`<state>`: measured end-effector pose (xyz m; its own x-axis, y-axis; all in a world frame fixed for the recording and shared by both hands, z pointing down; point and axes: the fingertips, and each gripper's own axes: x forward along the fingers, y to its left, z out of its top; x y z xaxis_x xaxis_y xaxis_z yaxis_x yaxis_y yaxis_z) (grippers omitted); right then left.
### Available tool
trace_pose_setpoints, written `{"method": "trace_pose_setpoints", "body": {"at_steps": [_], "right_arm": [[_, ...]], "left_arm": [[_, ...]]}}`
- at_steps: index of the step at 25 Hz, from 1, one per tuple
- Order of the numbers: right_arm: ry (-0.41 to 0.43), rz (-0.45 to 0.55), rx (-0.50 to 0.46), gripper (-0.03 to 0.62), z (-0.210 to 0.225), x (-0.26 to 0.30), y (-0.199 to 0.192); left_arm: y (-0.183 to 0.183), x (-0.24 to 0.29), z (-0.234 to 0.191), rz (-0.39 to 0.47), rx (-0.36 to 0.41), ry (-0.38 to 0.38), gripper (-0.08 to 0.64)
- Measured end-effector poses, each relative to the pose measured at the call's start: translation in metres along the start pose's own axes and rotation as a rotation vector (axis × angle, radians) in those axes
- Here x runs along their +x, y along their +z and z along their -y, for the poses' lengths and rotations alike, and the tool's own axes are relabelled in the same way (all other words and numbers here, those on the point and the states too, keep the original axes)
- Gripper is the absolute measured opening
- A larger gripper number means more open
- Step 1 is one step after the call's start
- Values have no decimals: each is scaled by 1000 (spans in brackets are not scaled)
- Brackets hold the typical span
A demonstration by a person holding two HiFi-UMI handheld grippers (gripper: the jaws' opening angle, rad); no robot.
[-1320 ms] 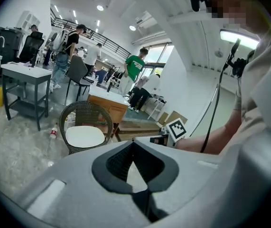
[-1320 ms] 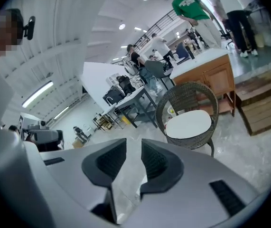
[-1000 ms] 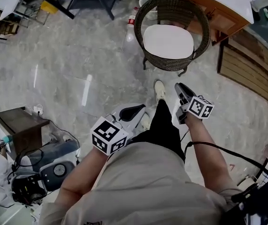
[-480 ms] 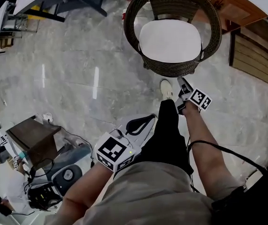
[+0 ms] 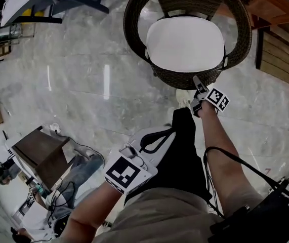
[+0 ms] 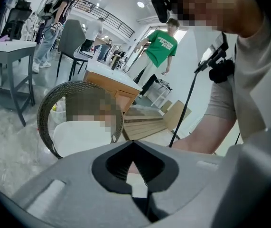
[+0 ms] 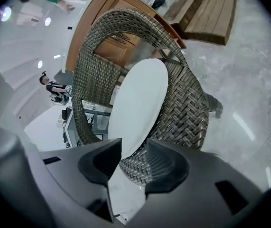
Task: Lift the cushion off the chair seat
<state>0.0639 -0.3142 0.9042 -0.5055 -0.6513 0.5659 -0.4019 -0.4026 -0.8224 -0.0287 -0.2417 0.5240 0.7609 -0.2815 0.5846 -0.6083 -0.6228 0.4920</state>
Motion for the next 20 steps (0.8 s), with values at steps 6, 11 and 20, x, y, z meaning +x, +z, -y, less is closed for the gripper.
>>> {"method": "trace_pose_setpoints", "body": {"at_steps": [6,11,20], "right_arm": [[-17,33,110,186,24,21,12],[-23,87,172,190,26,36,27],[20,143,232,190,20,63,54]], "left_arm": [[-2,20,-16,-13,-47,2,6],[0,28,-33,-17,-84,14,6],[1,41,-54,-7,-98,28,6]]}}
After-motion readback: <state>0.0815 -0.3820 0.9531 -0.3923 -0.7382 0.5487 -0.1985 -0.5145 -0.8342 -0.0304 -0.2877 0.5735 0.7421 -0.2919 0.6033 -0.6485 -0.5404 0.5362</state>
